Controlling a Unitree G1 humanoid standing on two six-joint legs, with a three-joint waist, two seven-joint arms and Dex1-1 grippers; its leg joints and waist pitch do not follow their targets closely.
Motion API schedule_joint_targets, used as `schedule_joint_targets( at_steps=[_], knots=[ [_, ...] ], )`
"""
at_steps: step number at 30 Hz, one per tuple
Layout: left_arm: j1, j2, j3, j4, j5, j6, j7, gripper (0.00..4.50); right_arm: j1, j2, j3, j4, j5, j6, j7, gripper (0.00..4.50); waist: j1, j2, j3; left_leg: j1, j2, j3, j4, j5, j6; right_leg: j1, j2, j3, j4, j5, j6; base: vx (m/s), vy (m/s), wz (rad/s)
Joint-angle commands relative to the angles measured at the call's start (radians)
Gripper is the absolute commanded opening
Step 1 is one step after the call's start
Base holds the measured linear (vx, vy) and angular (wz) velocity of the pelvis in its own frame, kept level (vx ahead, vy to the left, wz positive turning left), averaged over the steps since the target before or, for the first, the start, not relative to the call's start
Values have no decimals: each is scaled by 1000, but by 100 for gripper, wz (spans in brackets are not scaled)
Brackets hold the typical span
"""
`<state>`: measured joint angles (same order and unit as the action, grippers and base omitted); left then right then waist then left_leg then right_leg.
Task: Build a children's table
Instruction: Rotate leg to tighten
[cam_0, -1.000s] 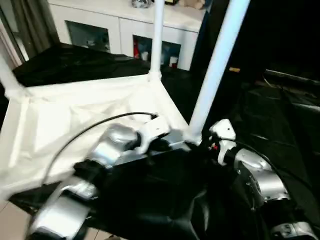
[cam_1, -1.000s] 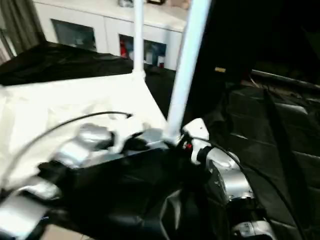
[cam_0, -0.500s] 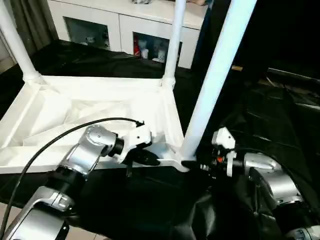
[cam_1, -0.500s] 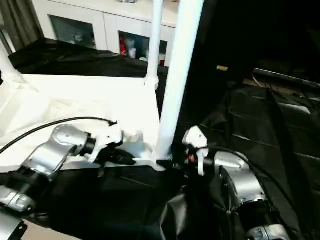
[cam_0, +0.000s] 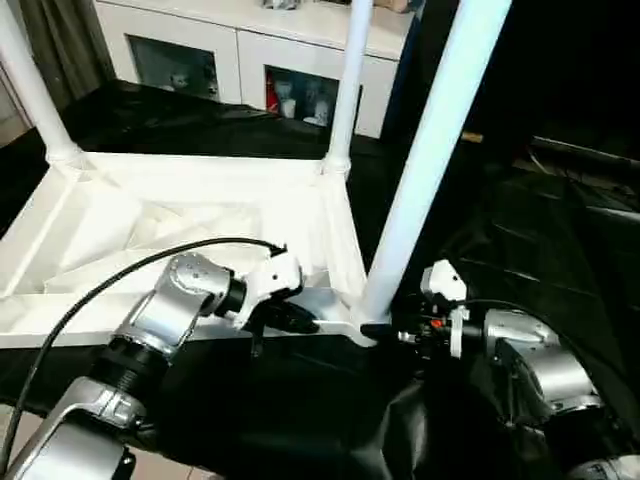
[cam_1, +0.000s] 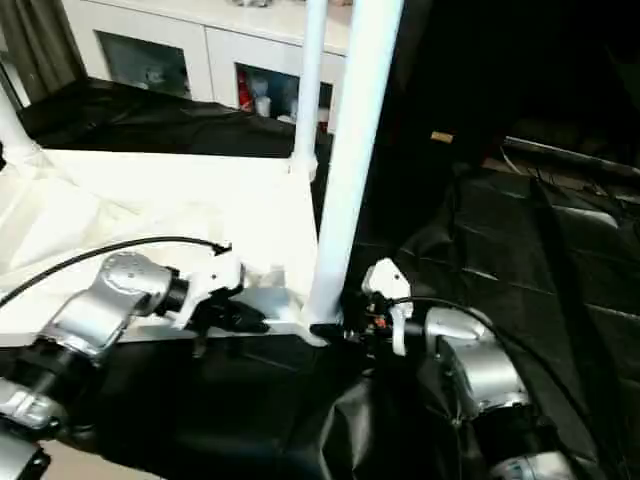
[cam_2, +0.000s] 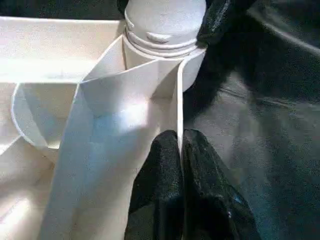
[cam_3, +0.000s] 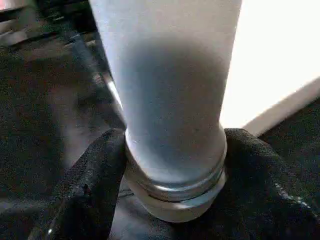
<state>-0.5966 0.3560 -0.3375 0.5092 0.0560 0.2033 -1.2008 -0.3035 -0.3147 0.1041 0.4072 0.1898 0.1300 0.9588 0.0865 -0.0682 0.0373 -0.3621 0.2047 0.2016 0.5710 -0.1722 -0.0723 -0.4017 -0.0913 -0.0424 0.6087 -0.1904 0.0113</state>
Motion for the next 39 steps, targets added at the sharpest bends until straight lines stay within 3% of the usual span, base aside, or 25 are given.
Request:
schedule_joint_targets(
  at_steps=[1, 6, 9, 10, 11, 14, 16, 20, 21, 22, 26, 29, 31, 32, 35, 37, 39],
  knots=[
    [-3, -90, 13, 95, 5, 34, 176, 0, 2, 49, -20, 23, -24, 19, -142, 273, 0, -10, -43, 12, 26, -14, -67, -280, 2, 32, -51, 33, -85, -336, -171, 0, 0, 0],
    [-68, -194, 43, 208, 31, 53, 385, 0, 6, 145, -52, 32, -38, 41, -333, 272, 4, -7, -39, 23, 22, -19, -68, -350, -7, 17, -53, 33, -110, -501, -106, 0, 0, 0],
    [-107, -248, 49, 273, 54, 38, 471, 0, -2, 200, -49, 22, -74, 43, -446, 272, 4, 2, -39, 21, 21, -23, -72, -362, -12, 16, -51, 32, -114, -518, -88, 0, 0, 0],
    [-111, -252, 47, 279, 59, 34, 471, 0, -4, 207, -47, 19, -74, 41, -449, 272, 3, -3, -40, 20, 21, -26, -73, -368, -12, 20, -52, 29, -114, -527, -81, 0, 0, 0],
    [-120, -262, 40, 293, 68, 20, 469, 0, -9, 220, -36, 9, -81, 28, -452, 272, 2, 3, -40, 16, 20, -27, -75, -367, -7, 20, -53, 29, -116, -523, -76, 0, 0, 0],
    [-127, -265, 30, 298, 71, 13, 441, 0, -8, 223, -22, -8, -78, 3, -422, 272, 3, 3, -43, 13, 20, -27, -76, -359, 4, 24, -53, 29, -116, -498, -77, 0, 0, 0],
    [-127, -251, 14, 293, 74, -2, 391, 0, -8, 204, -24, -19, -61, -18, -383, 328, 5, 4, -44, 12, 22, -26, -77, -342, 15, 25, -53, 31, -113, -457, -91, 0, 0, 0],
    [-117, -225, 6, 282, 62, -24, 319, 0, -9, 160, -28, -29, -40, -6, -316, 352, 5, 5, -47, 5, 22, -24, -75, -317, 27, 31, -52, 31, -106, -395, -109, 0, 0, 0],
    [-101, -200, -3, 262, 55, -38, 266, 0, -12, 124, -22, -26, -41, -10, -271, 362, 5, 4, -46, 5, 22, -24, -75, -316, 32, 31, -52, 30, -106, -389, -115, 0, 0, 0],
    [-81, -167, -12, 234, 46, -55, 192, 0, -14, 78, -16, -27, -40, -11, -206, 374, 4, 1, -47, -1, 22, -25, -75, -303, 36, 39, -53, 29, -103, -383, -115, 0, 0, 0],
    [-40, -110, -21, 178, 15, -88, 66, 0, -14, 13, -11, -42, -25, -4, -105, 384, 6, 0, -49, 0, 26, -21, -71, -273, 45, 36, -55, 30, -100, -358, -129, 0, 0, 0],
    [-10, -80, -22, 129, -18, -95, -13, 0, -16, -12, -12, -50, -7, 3, -54, 384, 8, 0, -52, 3, 30, -18, -68, -231, 53, 36, -53, 29, -85, -268, -164, 17, -1, 0],
    [25, -33, -34, 57, -45, -65, -99, 0, -15, -36, -7, -70, 23, 20, 27, 384, 9, 1, -57, 3, 31, -16, -63, -182, 66, 41, -50, 29, -70, -156, -197, 55, 3, 1],
    [33, -20, -38, 42, -47, -57, -115, 0, -14, -43, -1, -74, 28, 24, 51, 384, 8, -2, -55, -2, 29, -14, -61, -146, 90, 43, -46, 28, -60, -81, -222, 52, 13, -1],
    [47, 3, -37, 15, -49, -51, -139, 0, -7, -66, 25, -84, 27, 38, 101, 384, 9, 1, -56, 6, 29, -9, -57, -131, 101, 40, -44, 28, -57, -47, -242, 17, 4, 0],
    [51, 8, -33, 7, -51, -49, -142, 0, -3, -74, 37, -87, 30, 48, 124, 384, 9, -5, -53, 4, 28, -9, -59, -153, 94, 42, -47, 28, -61, -84, -236, 0, 0, 0],
    [53, 11, -31, 4, -50, -48, -145, 0, -2, -77, 41, -84, 27, 42, 126, 369, 10, -3, -51, 6, 30, -10, -61, -179, 77, 41, -50, 29, -67, -142, -223, 0, 0, 0]
  ],
)
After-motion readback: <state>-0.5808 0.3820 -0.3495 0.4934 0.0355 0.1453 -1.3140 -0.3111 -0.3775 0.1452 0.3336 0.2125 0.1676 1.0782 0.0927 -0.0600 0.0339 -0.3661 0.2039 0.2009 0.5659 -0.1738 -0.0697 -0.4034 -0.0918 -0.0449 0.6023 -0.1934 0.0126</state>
